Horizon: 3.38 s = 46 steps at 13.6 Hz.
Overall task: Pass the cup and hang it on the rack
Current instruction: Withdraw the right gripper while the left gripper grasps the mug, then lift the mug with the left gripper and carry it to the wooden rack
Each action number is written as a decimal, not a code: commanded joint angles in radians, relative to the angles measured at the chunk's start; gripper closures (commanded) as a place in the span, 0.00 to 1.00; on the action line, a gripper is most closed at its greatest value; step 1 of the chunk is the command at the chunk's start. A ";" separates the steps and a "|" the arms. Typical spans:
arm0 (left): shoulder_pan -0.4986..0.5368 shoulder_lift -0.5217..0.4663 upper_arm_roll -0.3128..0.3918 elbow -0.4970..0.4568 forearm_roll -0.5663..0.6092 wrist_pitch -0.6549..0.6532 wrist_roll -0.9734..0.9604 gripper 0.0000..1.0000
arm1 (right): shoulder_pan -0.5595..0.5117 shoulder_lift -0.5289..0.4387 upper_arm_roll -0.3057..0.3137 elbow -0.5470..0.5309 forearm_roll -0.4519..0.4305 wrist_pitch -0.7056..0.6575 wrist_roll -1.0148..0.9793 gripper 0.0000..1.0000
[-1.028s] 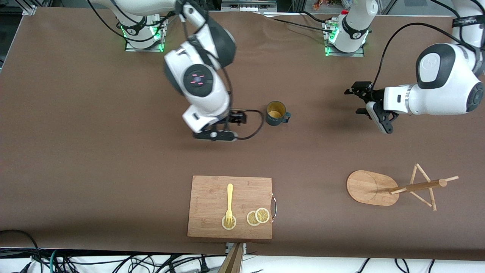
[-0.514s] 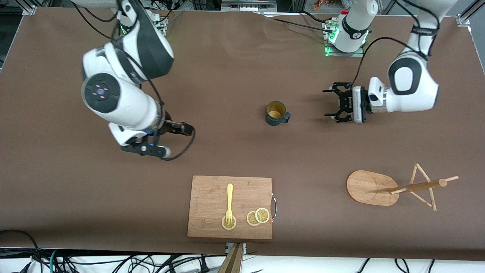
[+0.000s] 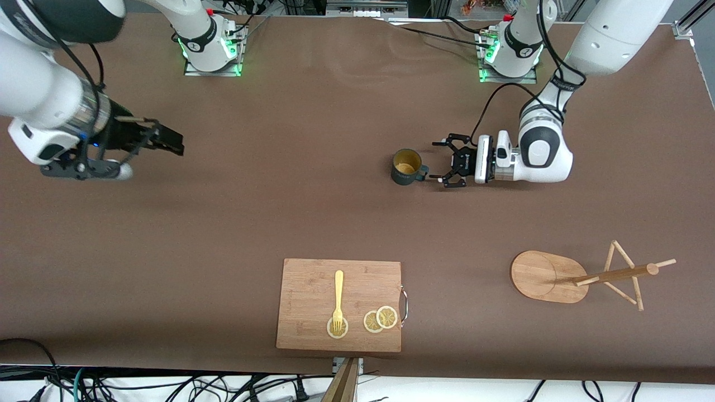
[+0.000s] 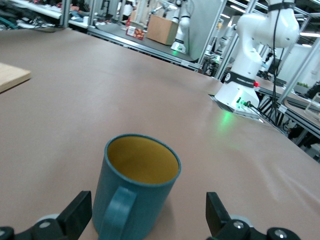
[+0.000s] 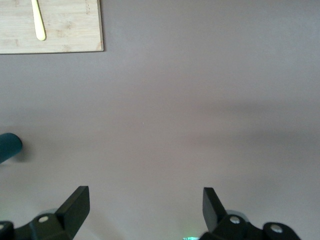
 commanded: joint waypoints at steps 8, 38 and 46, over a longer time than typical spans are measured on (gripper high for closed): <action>-0.021 0.191 0.003 0.160 -0.015 -0.017 0.290 0.36 | -0.327 -0.241 0.311 -0.263 -0.122 0.062 -0.095 0.00; 0.760 0.095 0.012 0.485 0.295 -0.739 -1.449 0.91 | -0.358 -0.209 0.358 -0.191 -0.156 0.070 -0.160 0.00; 0.694 0.211 0.012 0.621 0.105 -0.650 -1.851 0.94 | -0.357 -0.209 0.358 -0.191 -0.154 0.065 -0.160 0.00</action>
